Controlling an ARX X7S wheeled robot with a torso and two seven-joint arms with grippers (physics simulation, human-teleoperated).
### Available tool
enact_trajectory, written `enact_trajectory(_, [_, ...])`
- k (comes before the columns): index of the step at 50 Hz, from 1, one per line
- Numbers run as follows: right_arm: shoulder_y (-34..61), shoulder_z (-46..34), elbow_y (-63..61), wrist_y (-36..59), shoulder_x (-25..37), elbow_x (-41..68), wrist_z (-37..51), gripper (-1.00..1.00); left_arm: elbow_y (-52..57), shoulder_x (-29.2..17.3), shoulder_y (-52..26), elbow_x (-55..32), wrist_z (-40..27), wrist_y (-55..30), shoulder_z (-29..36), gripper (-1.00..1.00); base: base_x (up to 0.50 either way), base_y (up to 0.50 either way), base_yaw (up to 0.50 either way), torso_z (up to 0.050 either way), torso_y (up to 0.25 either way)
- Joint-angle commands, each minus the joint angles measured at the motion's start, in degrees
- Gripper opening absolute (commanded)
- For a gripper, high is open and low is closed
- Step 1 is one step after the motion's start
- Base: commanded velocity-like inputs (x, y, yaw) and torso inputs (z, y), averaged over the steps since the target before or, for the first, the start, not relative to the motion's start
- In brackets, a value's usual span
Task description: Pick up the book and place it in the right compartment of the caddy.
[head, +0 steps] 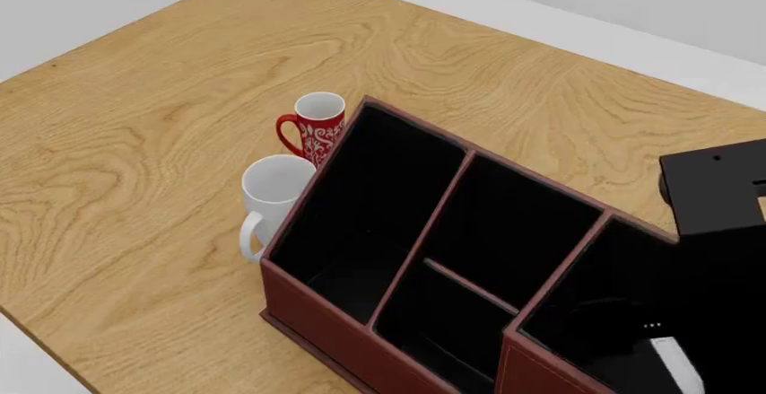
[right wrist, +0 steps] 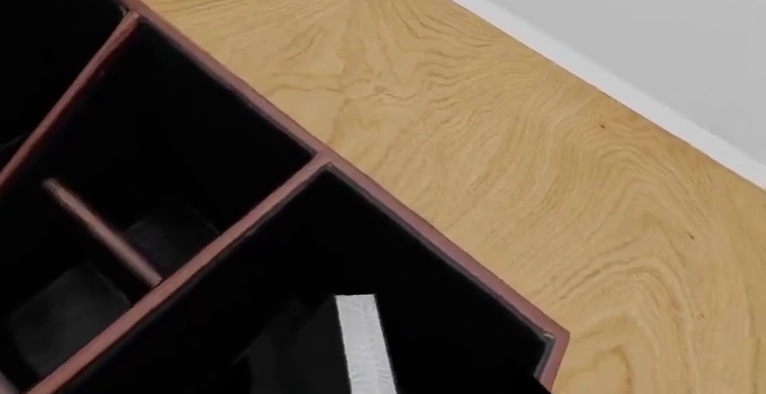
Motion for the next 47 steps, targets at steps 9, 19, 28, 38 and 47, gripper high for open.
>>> enact_trajectory(9, [2.4,1.1,-1.8,1.9,1.2,1.6,2.5,1.0,0.3,-0.2,0.3,-0.3,-0.1,0.2,-0.2,1.0,0.0,0.0,0.0,0.0,0.0])
enact_trajectory(19, [6.5,2.2,-3.7,5.3,2.1,6.7,7.0,1.0,0.7,-0.3,0.5,-0.7,-0.3,0.0,-0.6,1.0,0.0,0.0,0.0,0.0,0.0])
enact_trajectory(28, [12.3,2.8,-4.2,9.7,2.8,12.0,11.6,1.0,0.6,-0.5,0.4,-1.1,-0.3,0.2,-1.0,1.0,0.0,0.0,0.0,0.0,0.0])
enact_trajectory(38, [16.0,3.0,-4.4,11.7,2.7,15.9,15.0,1.0,1.5,-0.7,0.7,-1.7,-0.7,-0.1,-1.6,1.0,0.0,0.0,0.0,0.0,0.0])
enact_trajectory(47, [19.2,3.4,-4.3,12.9,2.6,18.4,16.8,1.0,1.6,-0.8,1.0,-2.1,-0.8,0.0,-2.1,1.0,0.0,0.0,0.0,0.0,0.0])
